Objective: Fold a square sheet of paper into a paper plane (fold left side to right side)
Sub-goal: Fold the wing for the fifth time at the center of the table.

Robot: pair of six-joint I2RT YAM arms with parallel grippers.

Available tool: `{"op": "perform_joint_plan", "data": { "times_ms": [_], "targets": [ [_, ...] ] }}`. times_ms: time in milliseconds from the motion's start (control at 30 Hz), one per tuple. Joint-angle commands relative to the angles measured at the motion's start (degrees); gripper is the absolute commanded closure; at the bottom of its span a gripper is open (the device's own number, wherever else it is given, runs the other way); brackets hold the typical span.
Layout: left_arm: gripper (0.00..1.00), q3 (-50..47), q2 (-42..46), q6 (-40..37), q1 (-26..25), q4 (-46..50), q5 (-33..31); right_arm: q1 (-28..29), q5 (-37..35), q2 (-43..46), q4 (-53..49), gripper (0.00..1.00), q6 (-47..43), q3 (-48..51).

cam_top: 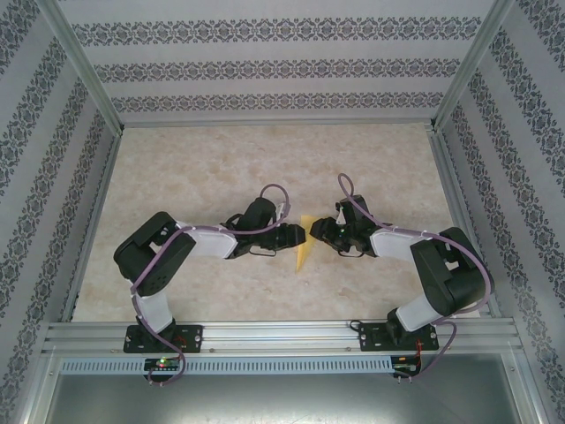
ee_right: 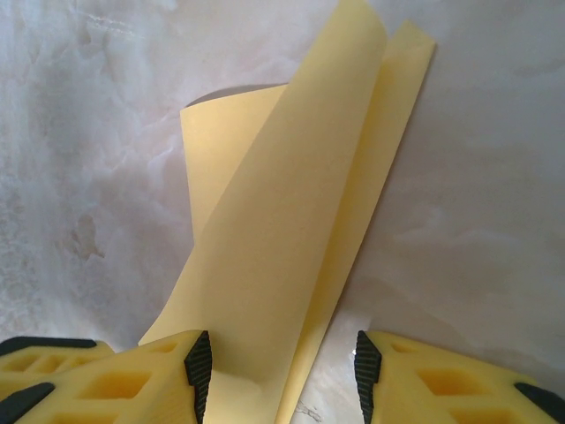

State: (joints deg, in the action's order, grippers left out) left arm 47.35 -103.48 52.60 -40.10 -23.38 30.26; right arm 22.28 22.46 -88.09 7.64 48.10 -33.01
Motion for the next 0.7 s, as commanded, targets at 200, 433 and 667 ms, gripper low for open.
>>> {"op": "perform_joint_plan", "data": {
  "times_ms": [200,433,667],
  "targets": [
    [0.56,2.46,-3.55,0.93,2.3,-3.29,4.4,1.1,-1.6,-2.61,-0.56,0.51,-0.7,-0.38],
    [0.62,4.06,-6.57,2.02,2.3,-5.89,6.69,1.14,-1.73,-2.52,-1.23,0.51,-1.16,-0.65],
    [0.92,5.07,-7.35,0.55,2.3,-4.07,5.83,0.78,-1.47,-0.82,-1.39,0.5,-2.07,-1.07]
  ]
}}
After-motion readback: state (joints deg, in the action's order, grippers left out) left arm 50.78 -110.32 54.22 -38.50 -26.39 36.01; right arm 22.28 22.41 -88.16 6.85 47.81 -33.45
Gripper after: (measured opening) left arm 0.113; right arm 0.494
